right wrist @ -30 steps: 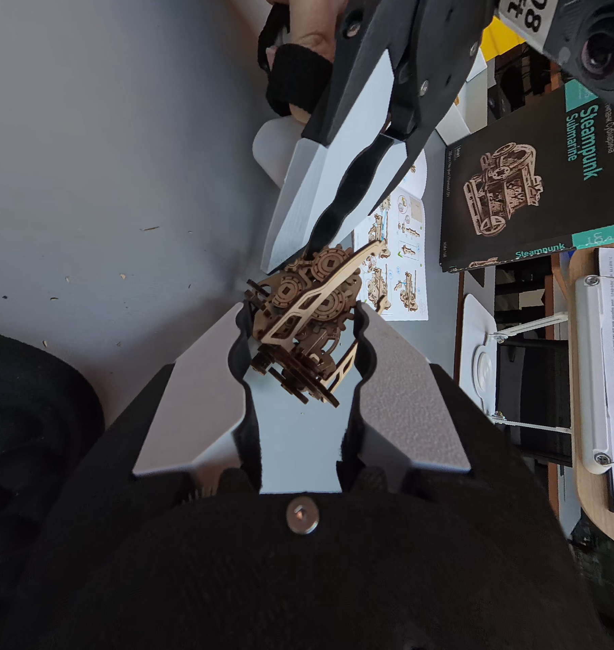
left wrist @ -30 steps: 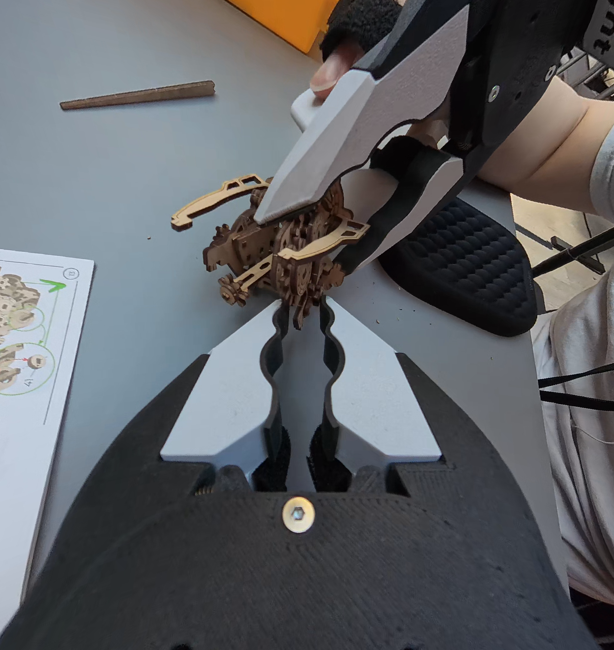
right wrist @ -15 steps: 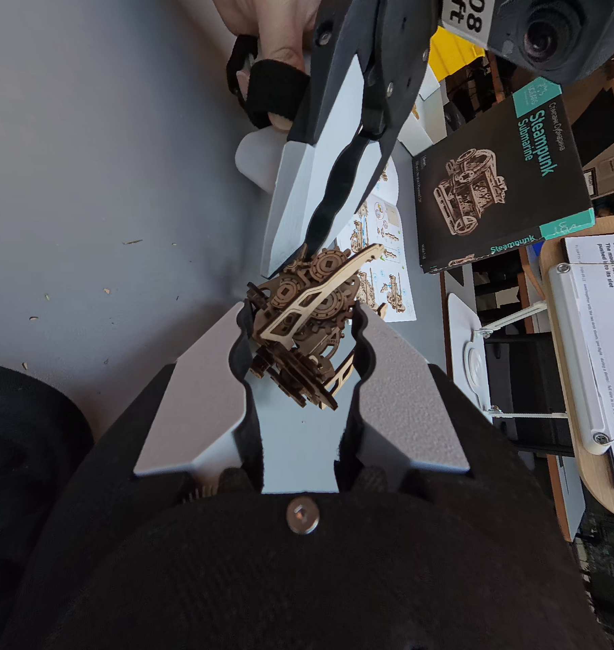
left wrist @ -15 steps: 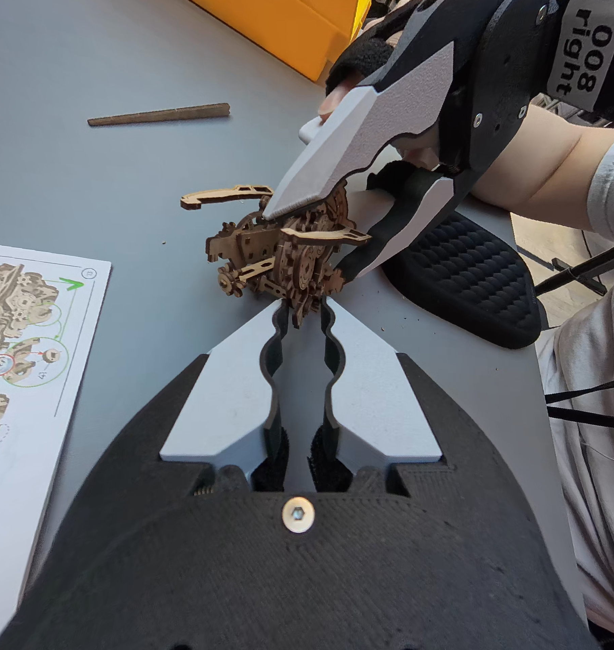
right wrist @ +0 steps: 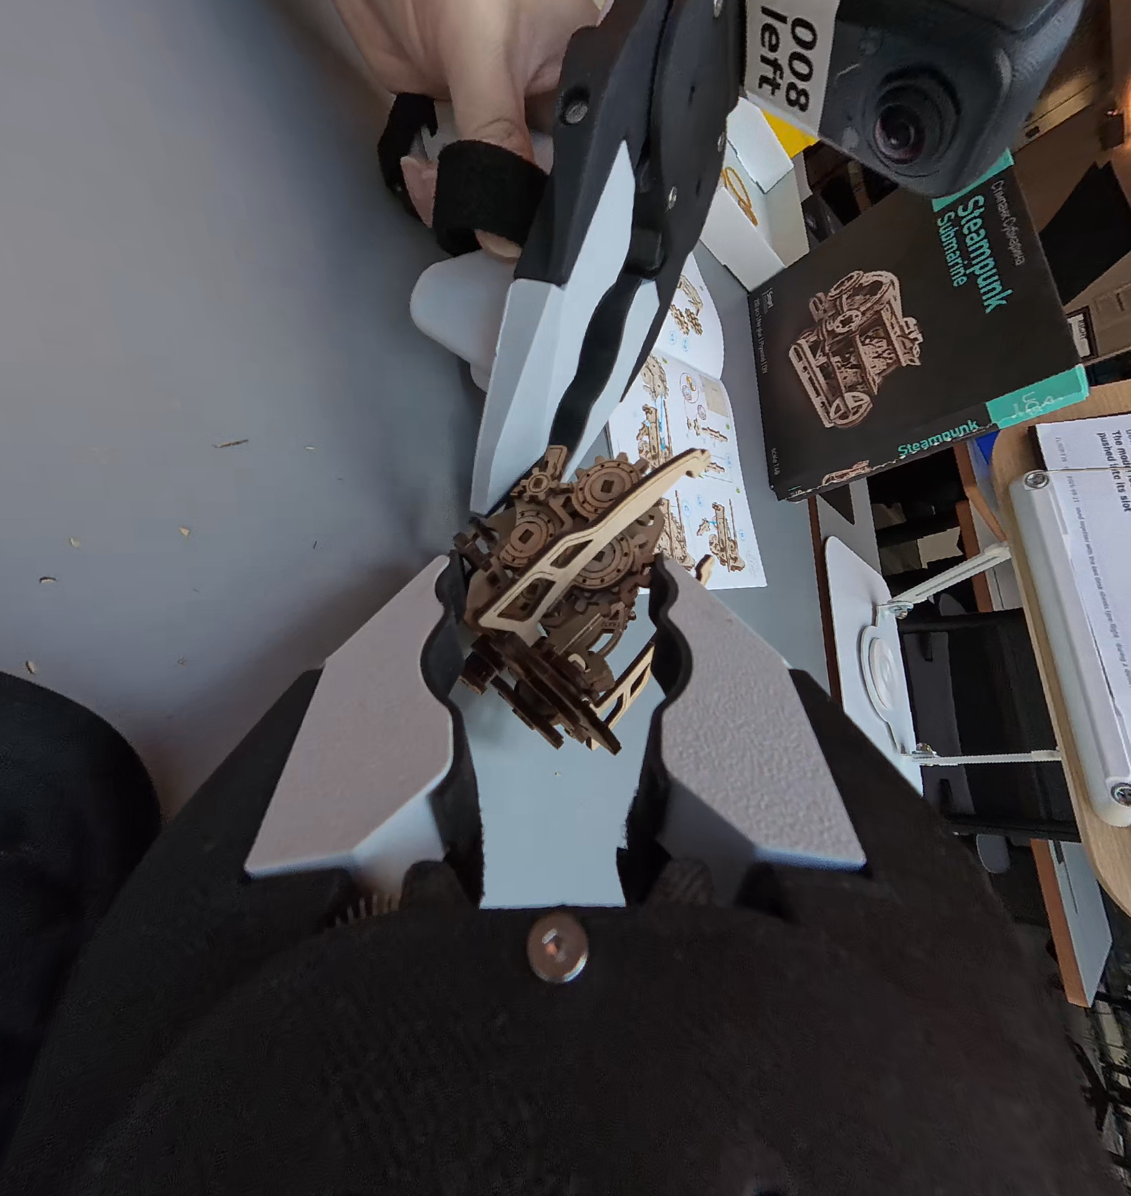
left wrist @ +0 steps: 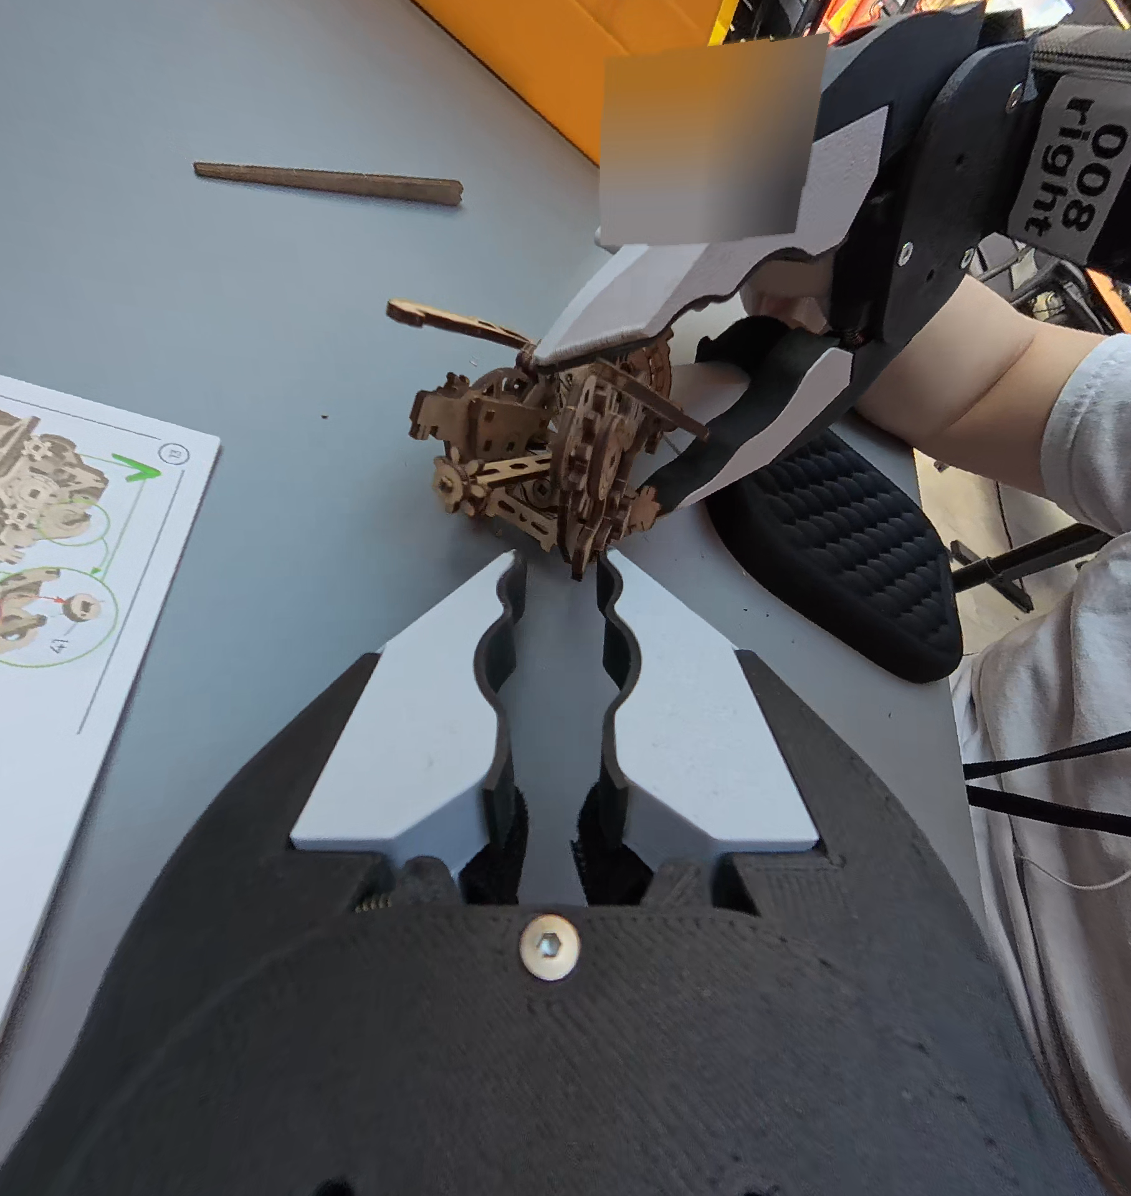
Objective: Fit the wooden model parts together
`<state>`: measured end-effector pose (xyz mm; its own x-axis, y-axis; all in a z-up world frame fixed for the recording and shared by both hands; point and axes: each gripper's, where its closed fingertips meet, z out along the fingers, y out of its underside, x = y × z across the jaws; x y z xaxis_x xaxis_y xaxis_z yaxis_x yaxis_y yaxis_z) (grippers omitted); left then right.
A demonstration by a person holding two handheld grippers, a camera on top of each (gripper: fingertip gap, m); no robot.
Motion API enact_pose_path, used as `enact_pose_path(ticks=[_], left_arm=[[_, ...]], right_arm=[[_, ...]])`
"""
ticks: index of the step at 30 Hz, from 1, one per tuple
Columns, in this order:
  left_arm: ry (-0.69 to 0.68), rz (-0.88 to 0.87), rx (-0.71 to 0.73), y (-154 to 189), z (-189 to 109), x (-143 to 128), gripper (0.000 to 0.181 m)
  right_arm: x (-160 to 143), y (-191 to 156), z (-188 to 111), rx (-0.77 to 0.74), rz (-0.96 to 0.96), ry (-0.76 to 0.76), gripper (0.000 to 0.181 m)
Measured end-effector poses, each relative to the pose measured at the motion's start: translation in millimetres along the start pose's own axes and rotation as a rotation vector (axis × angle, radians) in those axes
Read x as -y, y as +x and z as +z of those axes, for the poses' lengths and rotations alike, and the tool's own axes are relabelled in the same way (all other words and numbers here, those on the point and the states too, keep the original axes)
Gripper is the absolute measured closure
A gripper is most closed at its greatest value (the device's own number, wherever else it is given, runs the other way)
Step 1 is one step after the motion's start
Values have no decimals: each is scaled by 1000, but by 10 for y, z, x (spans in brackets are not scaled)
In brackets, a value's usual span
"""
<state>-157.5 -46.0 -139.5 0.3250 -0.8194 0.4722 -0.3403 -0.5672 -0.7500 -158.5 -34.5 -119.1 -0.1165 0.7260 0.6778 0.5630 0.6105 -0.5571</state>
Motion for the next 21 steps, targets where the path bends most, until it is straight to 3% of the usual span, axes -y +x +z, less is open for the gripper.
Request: enact_pose_path(ticks=[6, 10, 21], left_arm=[[55, -48, -41, -4, -44, 79, 162], [42, -53, -38, -15, -16, 69, 174], [80, -33, -12, -55, -3, 165, 173]], right_arm=[[-12, 61, -7, -32, 26, 22, 125], [-14, 48, -7, -28, 35, 31, 125], [-53, 119, -36, -35, 113, 70, 127]])
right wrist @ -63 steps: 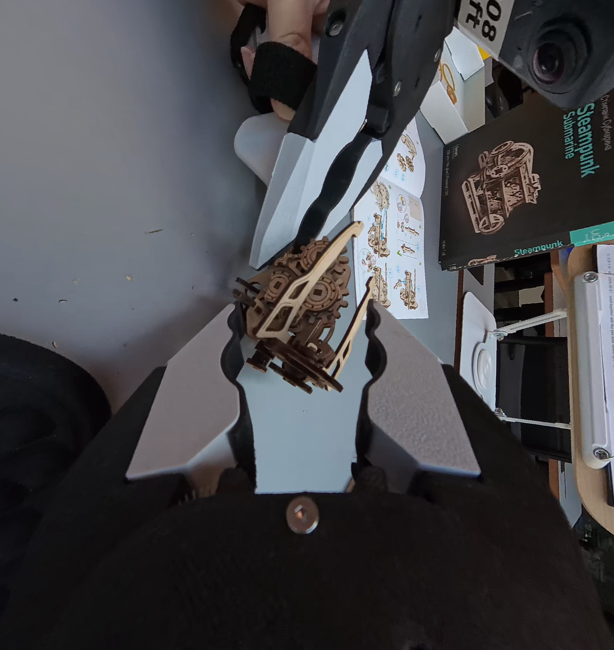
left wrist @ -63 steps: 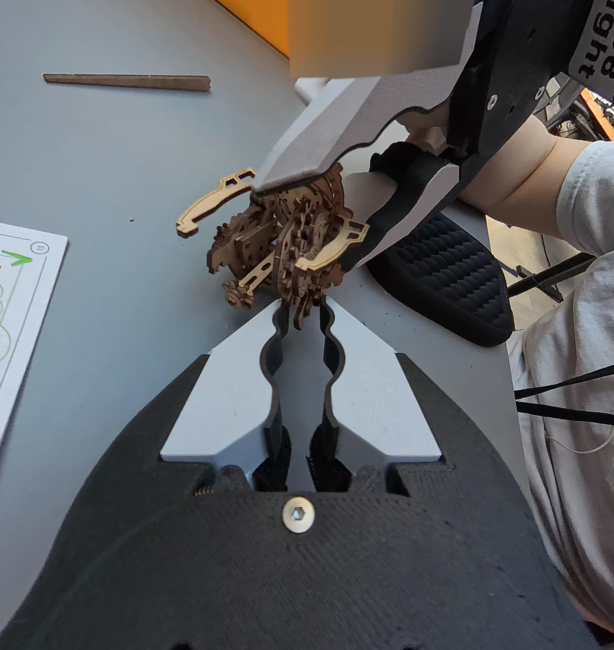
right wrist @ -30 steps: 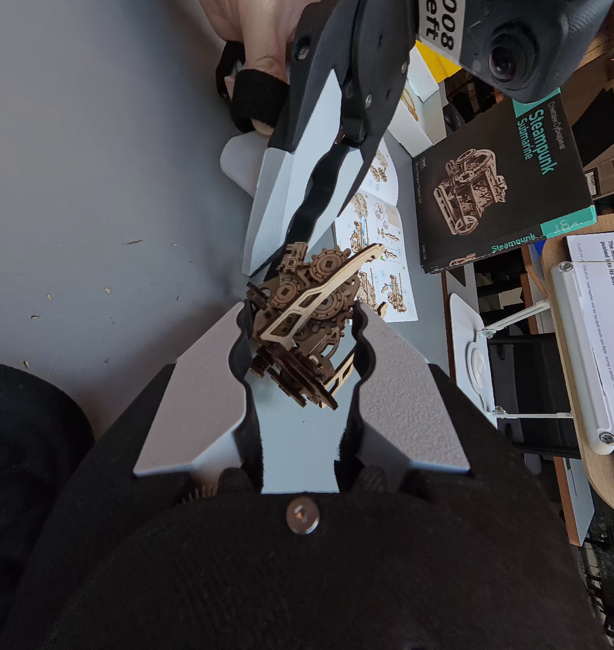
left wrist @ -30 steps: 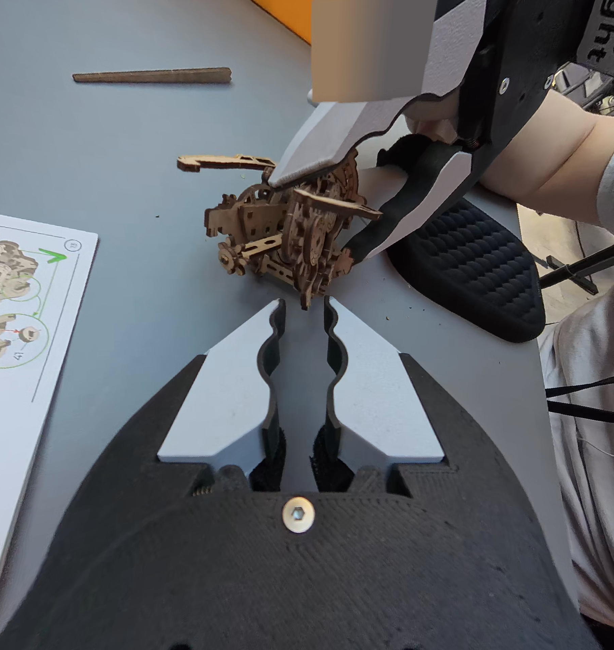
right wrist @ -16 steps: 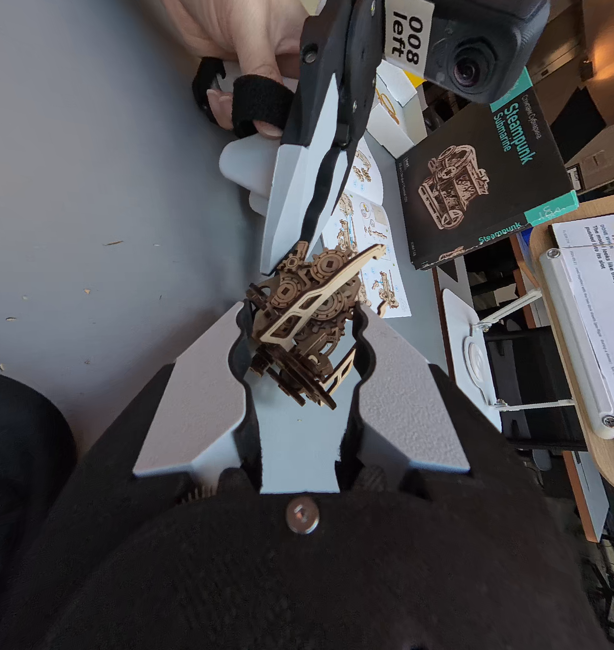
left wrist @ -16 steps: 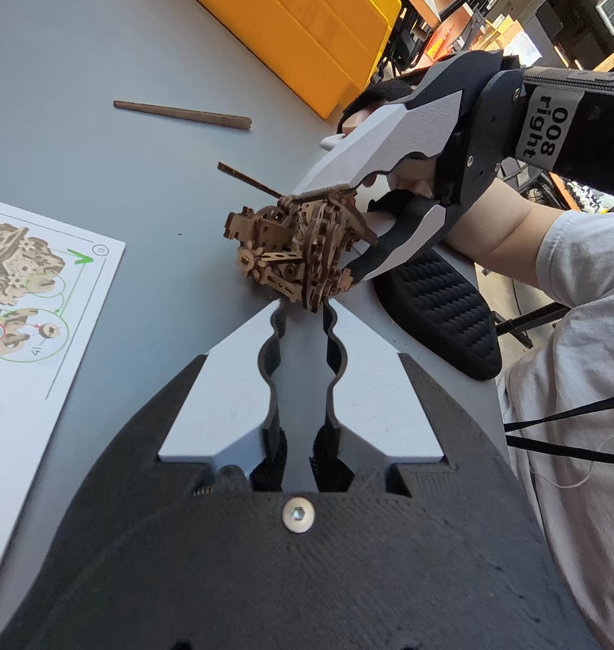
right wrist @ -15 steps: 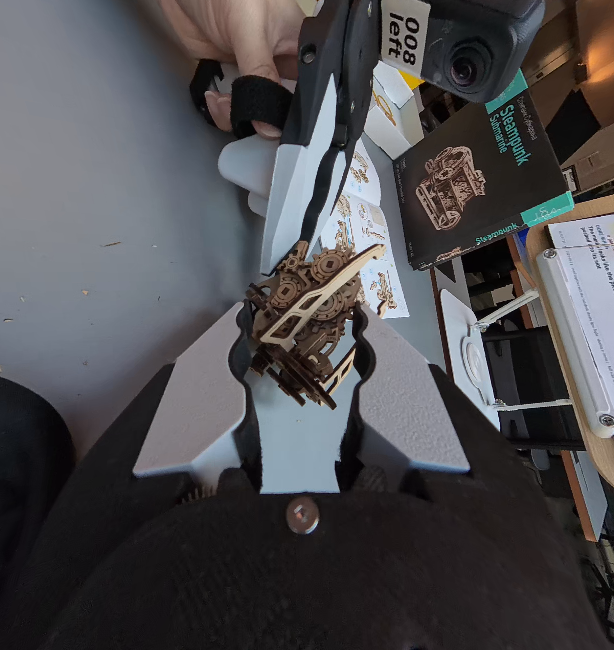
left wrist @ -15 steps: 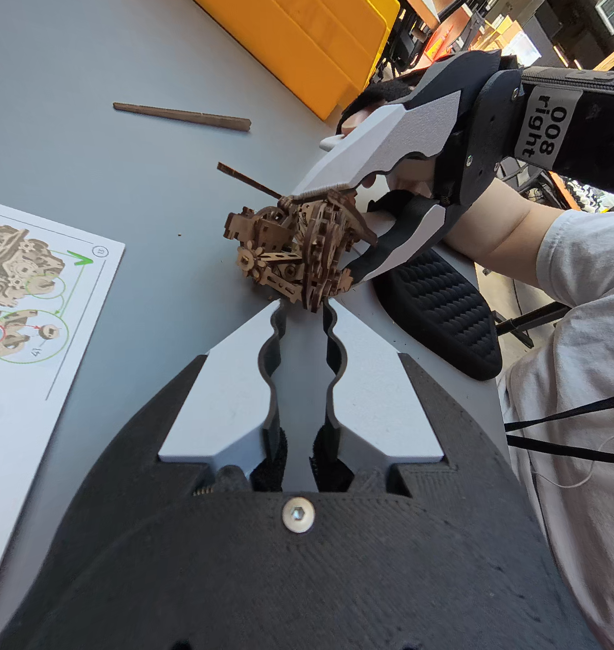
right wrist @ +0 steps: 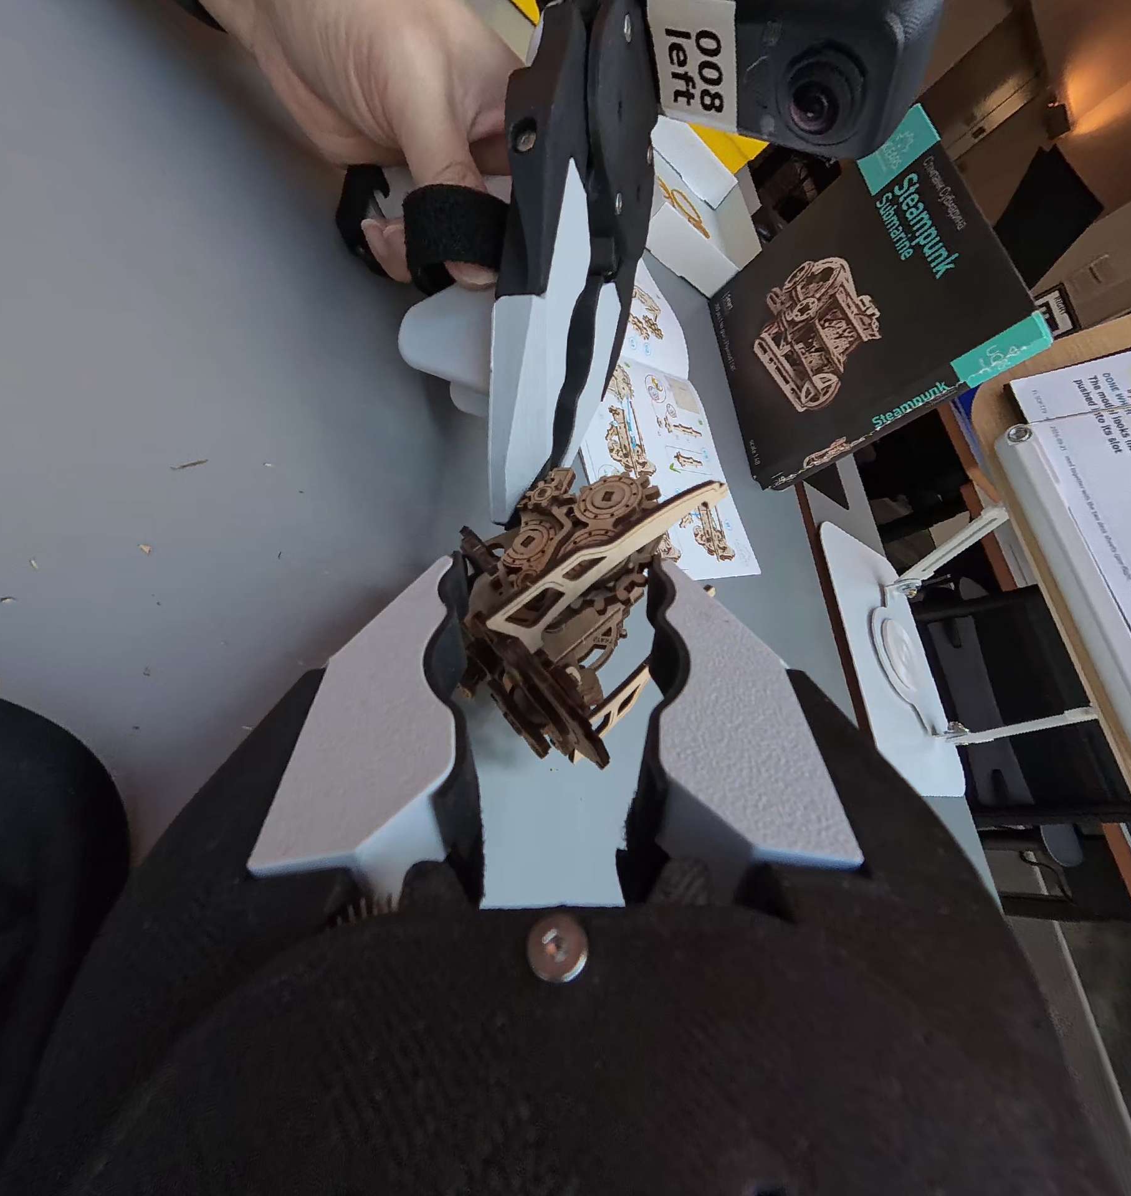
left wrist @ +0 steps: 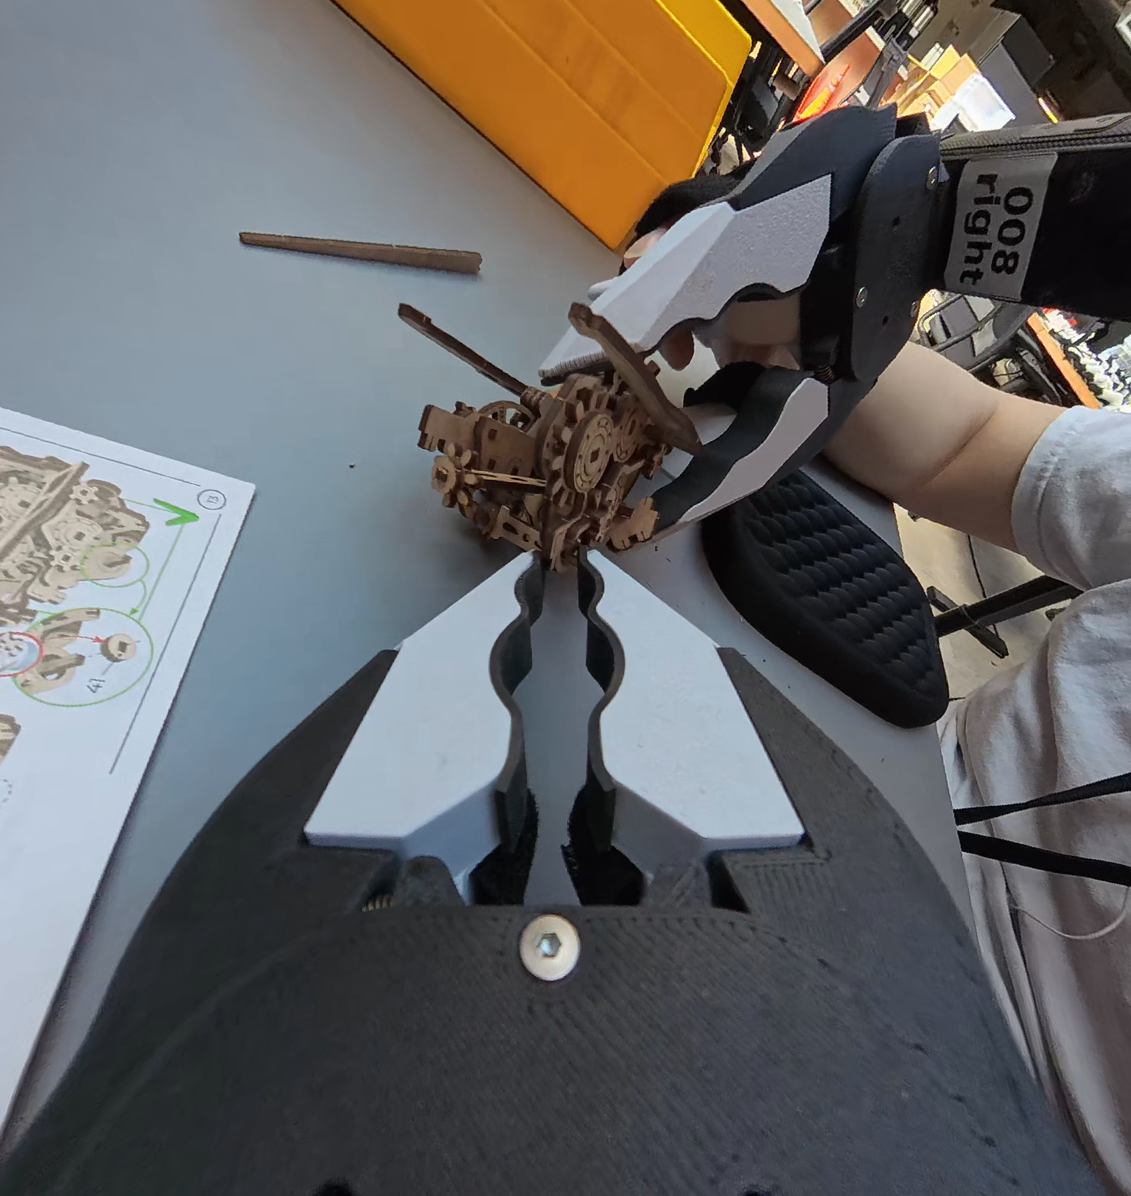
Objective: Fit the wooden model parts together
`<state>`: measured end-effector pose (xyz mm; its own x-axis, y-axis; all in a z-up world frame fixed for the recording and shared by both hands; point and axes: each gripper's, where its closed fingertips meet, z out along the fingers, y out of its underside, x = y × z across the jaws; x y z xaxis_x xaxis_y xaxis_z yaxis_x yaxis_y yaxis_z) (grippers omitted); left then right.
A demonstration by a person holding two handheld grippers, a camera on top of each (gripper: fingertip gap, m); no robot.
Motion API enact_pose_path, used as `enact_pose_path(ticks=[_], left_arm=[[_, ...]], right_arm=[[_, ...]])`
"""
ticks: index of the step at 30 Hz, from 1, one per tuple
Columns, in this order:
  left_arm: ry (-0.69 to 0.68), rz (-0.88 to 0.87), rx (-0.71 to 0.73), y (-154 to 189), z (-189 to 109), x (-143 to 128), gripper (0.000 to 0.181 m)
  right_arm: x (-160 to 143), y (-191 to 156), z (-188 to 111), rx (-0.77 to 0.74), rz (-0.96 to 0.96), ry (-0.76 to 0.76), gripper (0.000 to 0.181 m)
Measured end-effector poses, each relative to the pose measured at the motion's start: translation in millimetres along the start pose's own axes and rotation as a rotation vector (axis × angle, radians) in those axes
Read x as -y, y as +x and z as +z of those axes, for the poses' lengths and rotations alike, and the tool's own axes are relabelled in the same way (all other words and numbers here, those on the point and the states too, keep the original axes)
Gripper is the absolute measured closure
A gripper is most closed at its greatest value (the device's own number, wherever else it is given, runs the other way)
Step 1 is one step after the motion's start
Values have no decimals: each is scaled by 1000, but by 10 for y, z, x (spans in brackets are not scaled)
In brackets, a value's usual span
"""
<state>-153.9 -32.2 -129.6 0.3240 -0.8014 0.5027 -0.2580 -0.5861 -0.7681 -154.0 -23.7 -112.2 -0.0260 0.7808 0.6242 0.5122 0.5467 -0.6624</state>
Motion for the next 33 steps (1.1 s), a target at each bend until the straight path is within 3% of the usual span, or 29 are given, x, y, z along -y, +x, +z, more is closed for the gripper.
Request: enact_pose_path(ticks=[8, 20, 23, 30, 33], left_arm=[[12, -36, -18, 1, 17, 24, 177], [-2, -92, -74, 54, 22, -8, 178], [40, -133, -76, 4, -54, 50, 150], [93, 94, -21, 5, -89, 207, 134], [43, 200, -10, 11, -2, 198, 140]], right_arm=[[-30, 24, -15, 2, 34, 29, 126], [-59, 5, -18, -32, -82, 10, 126], [-53, -5, -13, -33, -87, 14, 127], [-37, -4, -4, -48, -93, 18, 127], [-31, -10, -3, -53, -96, 26, 127]])
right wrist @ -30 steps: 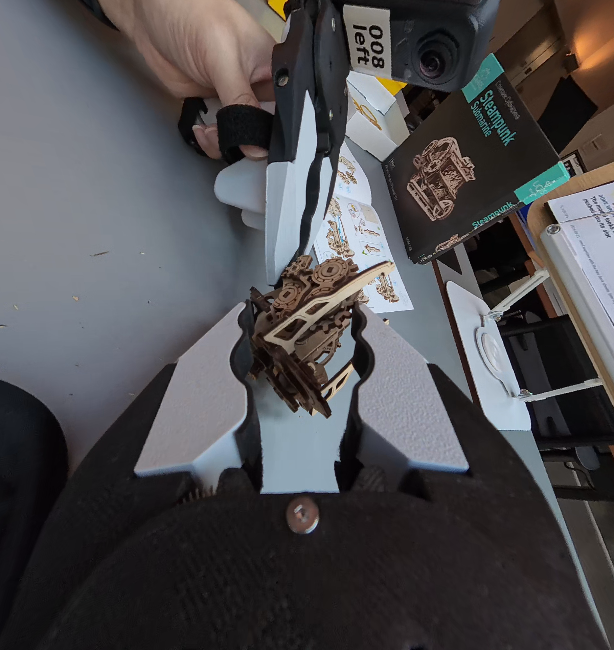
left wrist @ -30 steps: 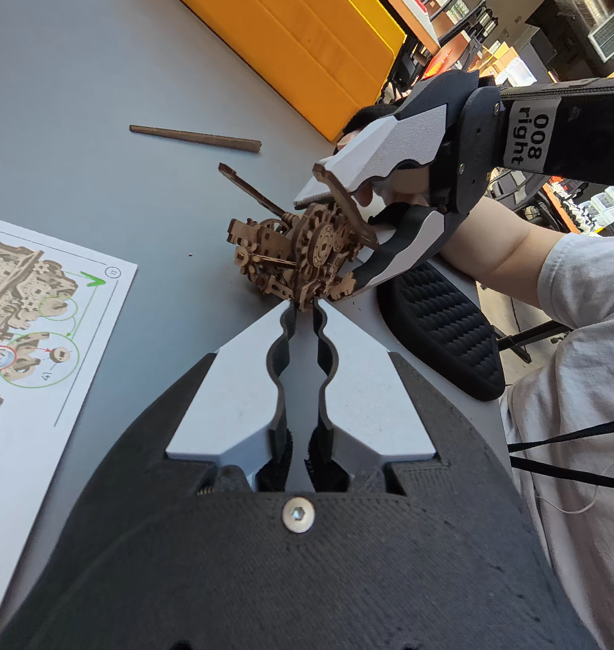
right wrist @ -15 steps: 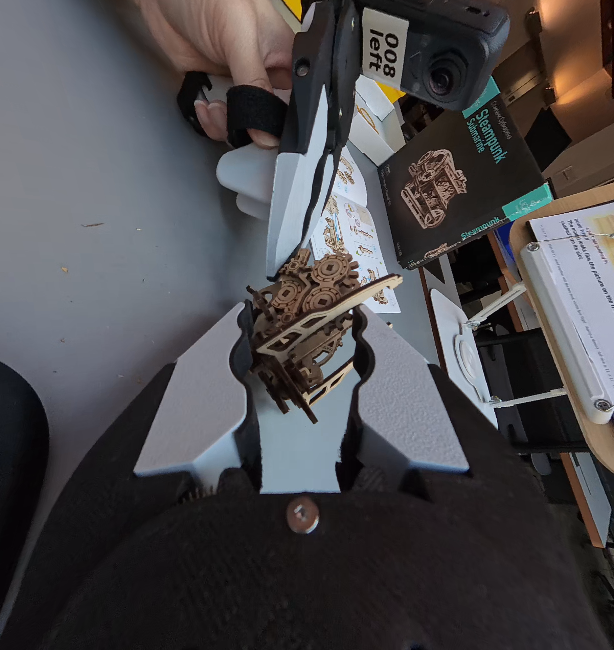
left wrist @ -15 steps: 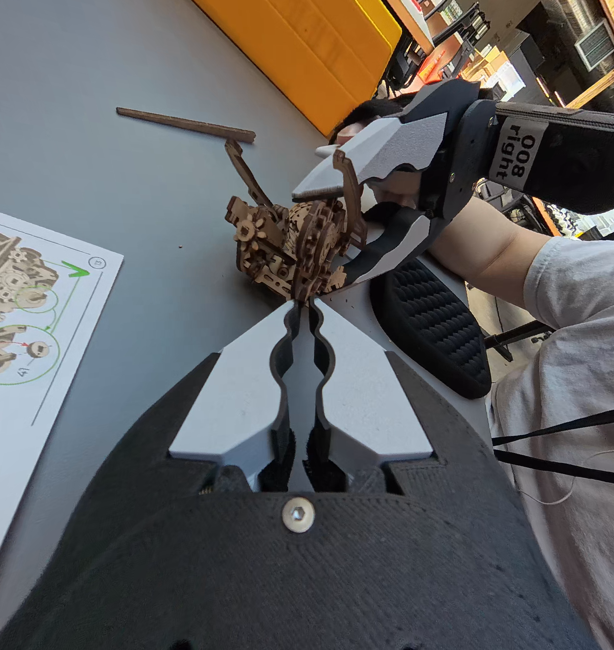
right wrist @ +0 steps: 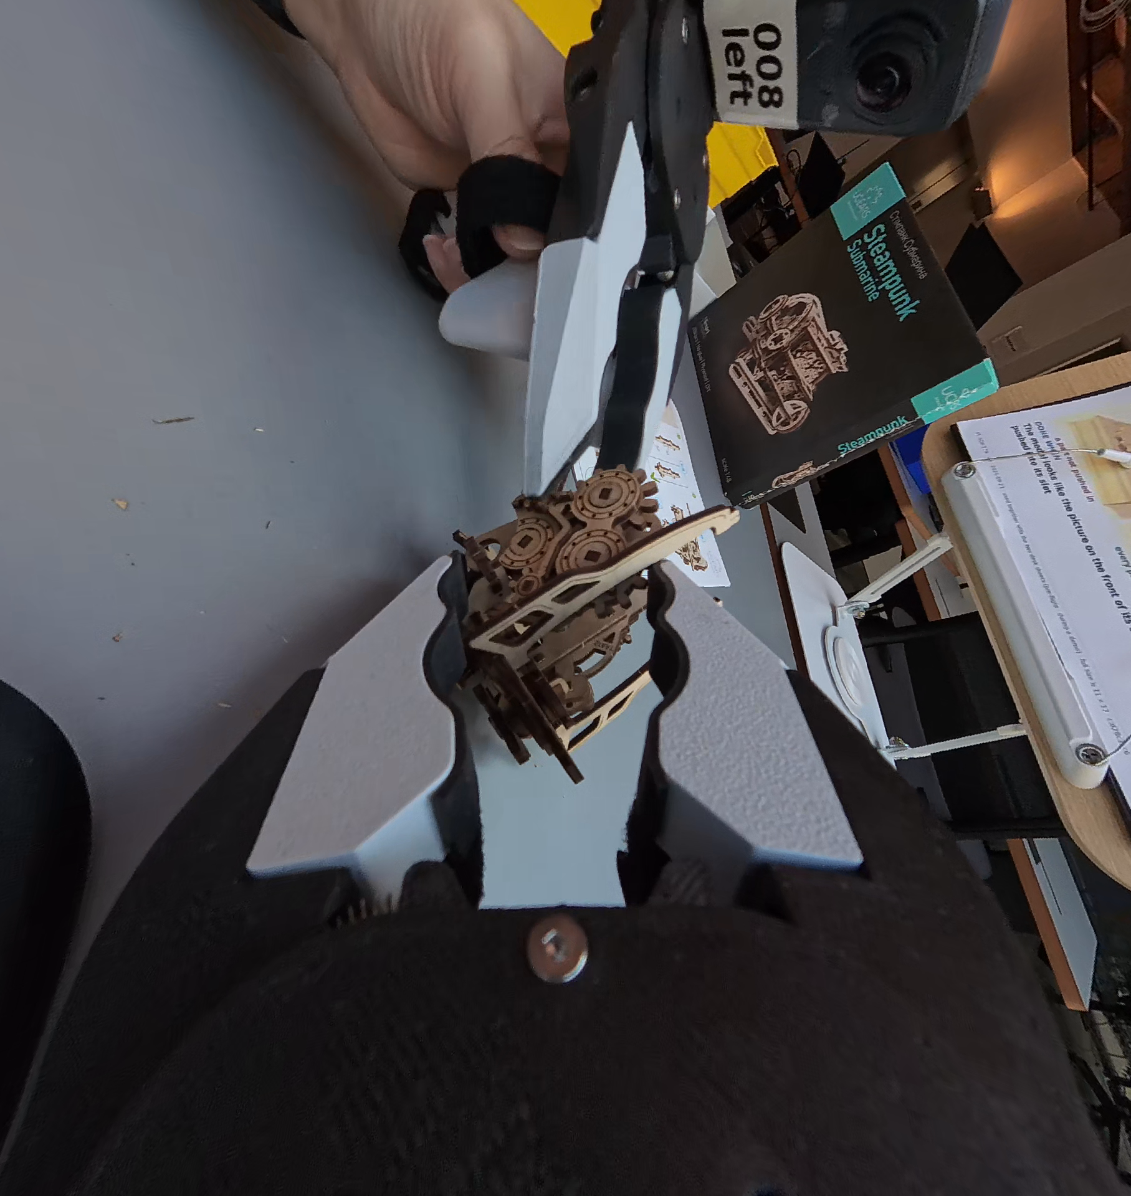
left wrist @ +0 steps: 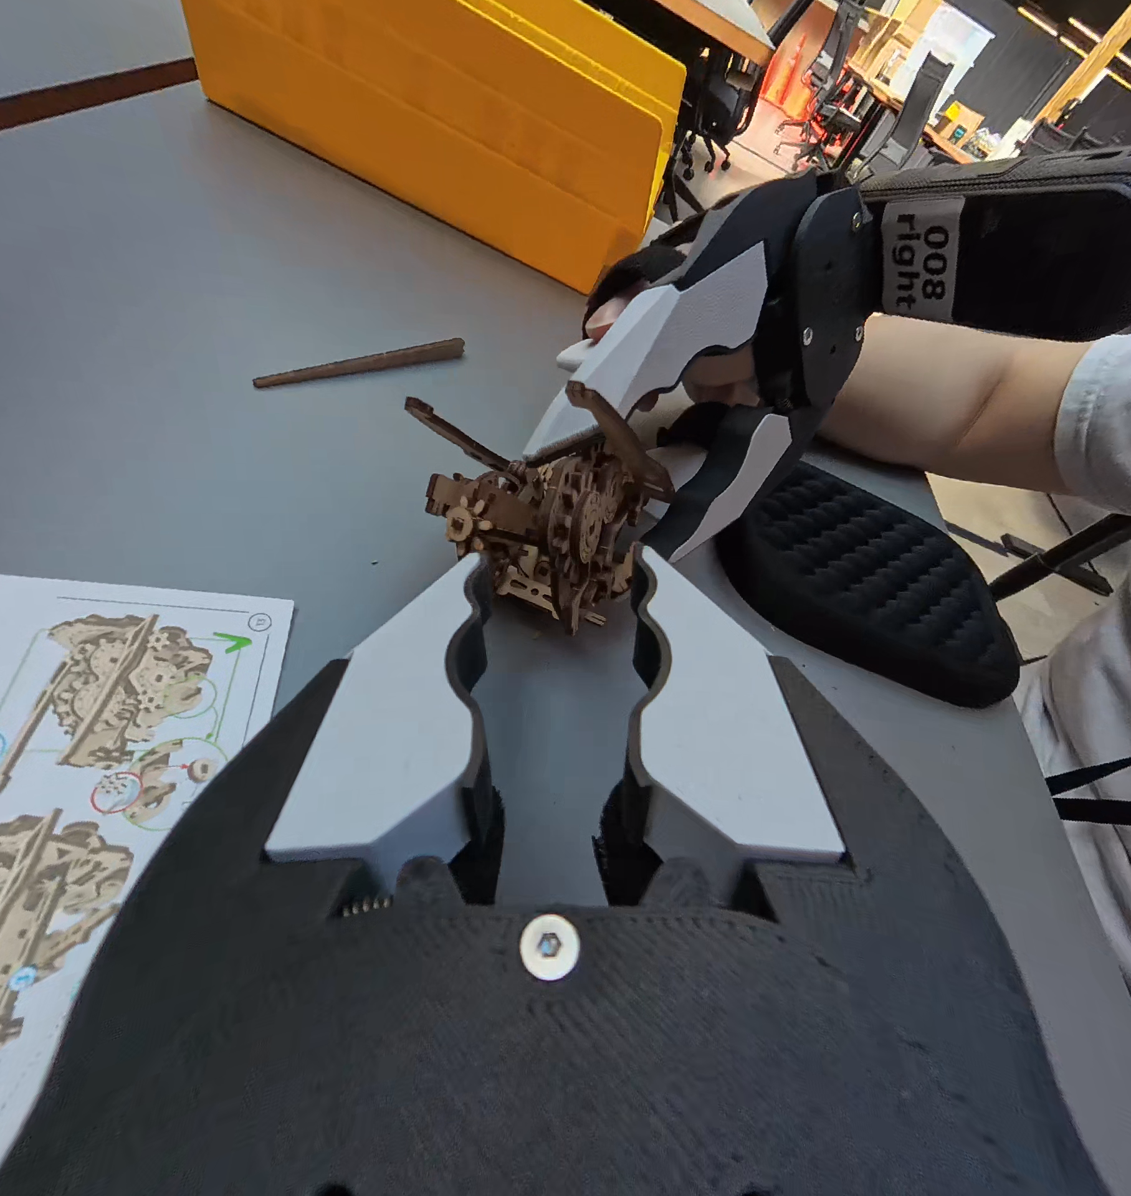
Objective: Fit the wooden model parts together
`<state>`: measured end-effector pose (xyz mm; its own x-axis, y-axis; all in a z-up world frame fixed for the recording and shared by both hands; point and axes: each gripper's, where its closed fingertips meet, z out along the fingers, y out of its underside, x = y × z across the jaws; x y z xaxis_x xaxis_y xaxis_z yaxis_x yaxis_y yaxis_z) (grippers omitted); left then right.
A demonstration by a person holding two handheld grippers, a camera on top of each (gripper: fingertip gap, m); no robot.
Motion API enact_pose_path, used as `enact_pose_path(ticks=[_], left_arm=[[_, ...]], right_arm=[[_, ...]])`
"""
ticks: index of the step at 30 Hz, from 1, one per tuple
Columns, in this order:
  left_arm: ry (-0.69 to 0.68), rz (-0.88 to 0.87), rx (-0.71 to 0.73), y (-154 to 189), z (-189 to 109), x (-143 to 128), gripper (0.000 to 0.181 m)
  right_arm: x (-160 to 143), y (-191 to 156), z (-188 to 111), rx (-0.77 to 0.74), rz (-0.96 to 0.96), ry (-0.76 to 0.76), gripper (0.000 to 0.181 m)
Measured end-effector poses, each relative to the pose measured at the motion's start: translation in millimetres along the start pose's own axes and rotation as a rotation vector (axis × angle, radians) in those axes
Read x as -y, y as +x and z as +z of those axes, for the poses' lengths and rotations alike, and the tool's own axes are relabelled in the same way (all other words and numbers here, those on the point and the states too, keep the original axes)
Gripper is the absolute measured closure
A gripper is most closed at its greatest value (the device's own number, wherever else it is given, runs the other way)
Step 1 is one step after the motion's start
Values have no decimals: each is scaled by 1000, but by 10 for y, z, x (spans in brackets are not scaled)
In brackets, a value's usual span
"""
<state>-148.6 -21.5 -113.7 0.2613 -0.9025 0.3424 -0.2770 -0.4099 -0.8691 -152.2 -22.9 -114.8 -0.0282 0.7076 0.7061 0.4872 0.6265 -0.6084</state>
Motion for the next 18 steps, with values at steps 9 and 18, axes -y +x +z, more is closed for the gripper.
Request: enact_pose_path(ticks=[9, 18], left_arm=[[25, -145, -274, 171, 72, 102, 170], [-170, -123, -168, 67, 44, 71, 171]], right_arm=[[59, -63, -19, 40, -17, 64, 126], [5, 7, 35, -24, -94, 21, 124]])
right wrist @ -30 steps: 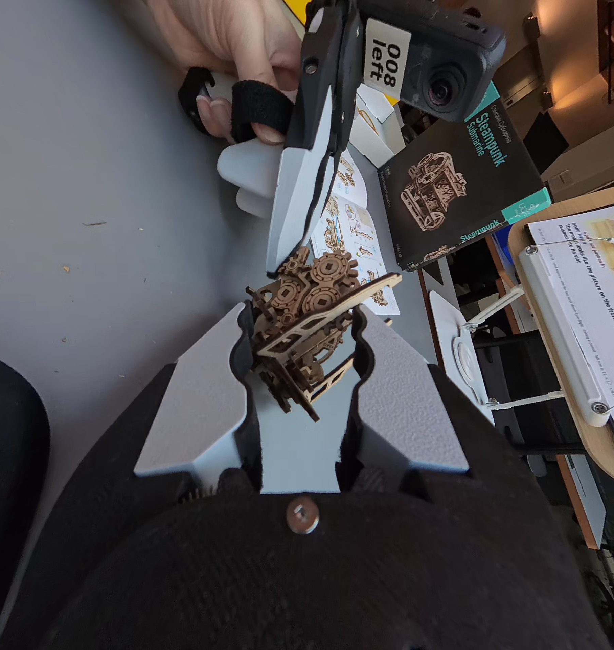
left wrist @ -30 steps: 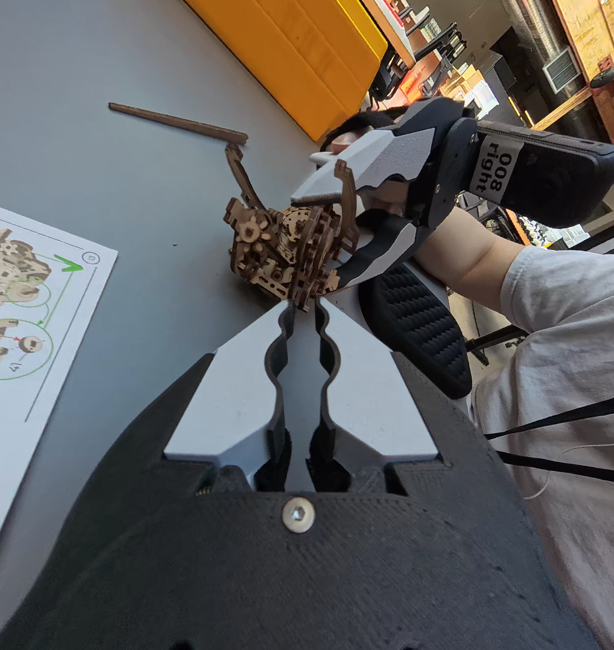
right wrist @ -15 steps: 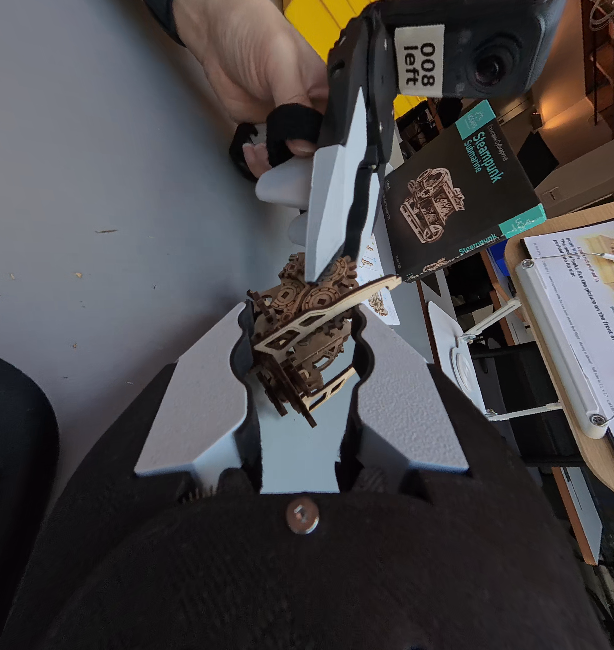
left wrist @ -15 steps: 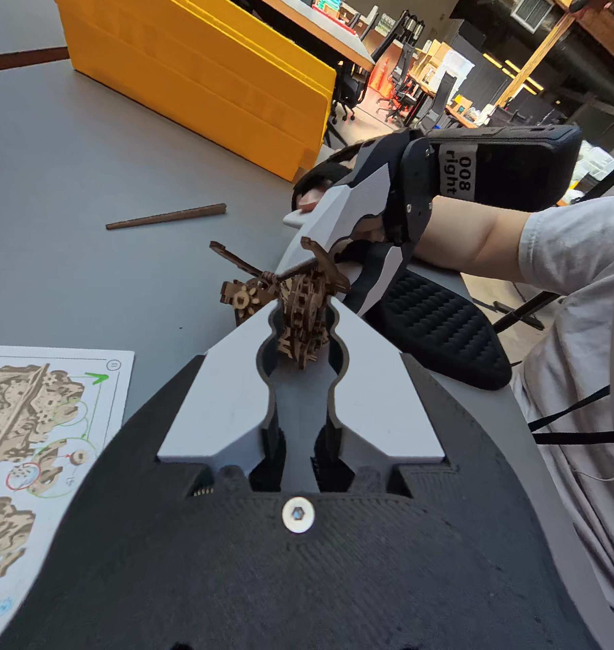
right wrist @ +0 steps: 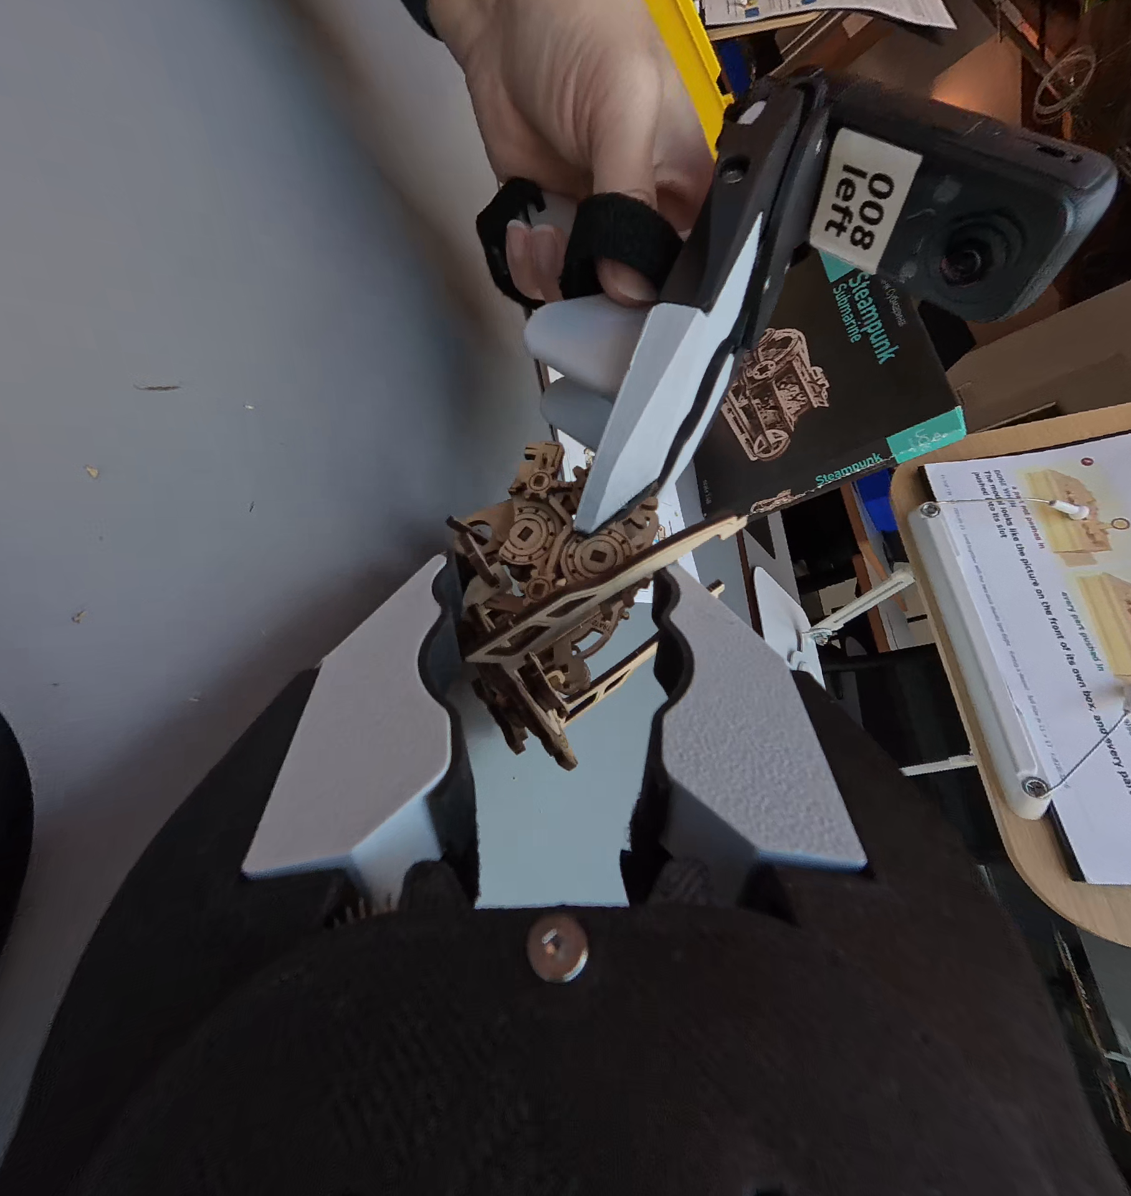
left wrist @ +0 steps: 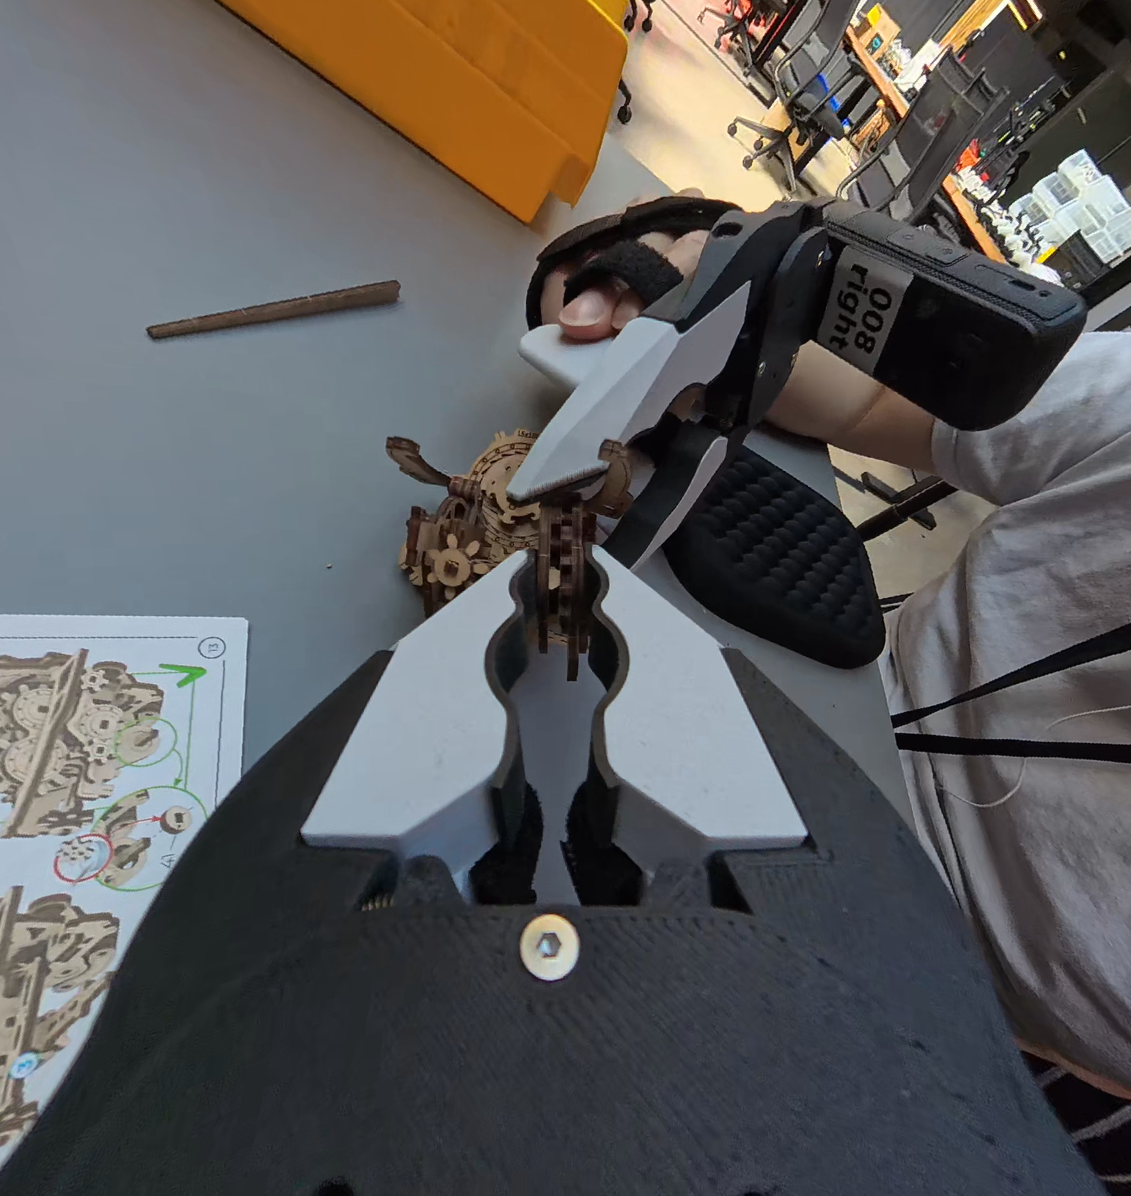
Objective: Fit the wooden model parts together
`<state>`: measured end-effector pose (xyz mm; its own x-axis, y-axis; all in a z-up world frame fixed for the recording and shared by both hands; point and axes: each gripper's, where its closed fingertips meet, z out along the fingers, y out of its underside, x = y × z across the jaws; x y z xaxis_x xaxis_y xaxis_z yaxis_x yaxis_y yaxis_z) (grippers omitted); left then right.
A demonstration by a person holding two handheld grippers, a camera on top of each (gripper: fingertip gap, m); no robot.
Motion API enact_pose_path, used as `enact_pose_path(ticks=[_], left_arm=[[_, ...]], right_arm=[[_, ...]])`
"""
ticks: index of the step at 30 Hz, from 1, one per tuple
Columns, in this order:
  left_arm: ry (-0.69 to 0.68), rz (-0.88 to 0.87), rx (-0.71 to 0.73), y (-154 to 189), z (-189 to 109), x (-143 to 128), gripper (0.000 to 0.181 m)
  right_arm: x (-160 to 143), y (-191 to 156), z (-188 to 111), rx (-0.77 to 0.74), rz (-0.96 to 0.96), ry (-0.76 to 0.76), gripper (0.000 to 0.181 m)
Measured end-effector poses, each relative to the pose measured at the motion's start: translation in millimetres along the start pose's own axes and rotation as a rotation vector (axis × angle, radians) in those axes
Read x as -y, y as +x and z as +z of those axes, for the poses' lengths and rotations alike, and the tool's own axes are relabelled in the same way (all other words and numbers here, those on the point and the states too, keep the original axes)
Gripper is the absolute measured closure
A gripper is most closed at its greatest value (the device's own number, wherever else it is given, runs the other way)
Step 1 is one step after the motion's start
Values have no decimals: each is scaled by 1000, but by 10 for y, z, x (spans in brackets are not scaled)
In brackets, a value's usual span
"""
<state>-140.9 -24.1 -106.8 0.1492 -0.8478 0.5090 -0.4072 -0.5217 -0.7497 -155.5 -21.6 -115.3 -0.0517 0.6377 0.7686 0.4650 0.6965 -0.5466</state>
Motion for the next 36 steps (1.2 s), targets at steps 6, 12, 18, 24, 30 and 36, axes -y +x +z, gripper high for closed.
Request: enact_pose_path(ticks=[6, 12, 18, 24, 30, 36], left_arm=[[60, 2, 51, -7, -36, 62, 171], [184, -118, 63, -59, -50, 17, 170], [261, -205, 59, -111, -167, -25, 171], [267, -195, 79, -139, -205, -59, 171], [241, -157, 98, -135, -194, -47, 171], [253, -168, 101, -156, -205, -38, 171]], right_arm=[[-14, 79, -20, -47, -51, -22, 123], [-34, 64, -28, -63, -115, -43, 123], [-114, 68, -30, -87, -146, -129, 124], [49, 63, -385, -203, -81, -172, 158], [200, -381, -166, -84, 65, -303, 178], [-55, -182, -51, -202, 181, -441, 168]])
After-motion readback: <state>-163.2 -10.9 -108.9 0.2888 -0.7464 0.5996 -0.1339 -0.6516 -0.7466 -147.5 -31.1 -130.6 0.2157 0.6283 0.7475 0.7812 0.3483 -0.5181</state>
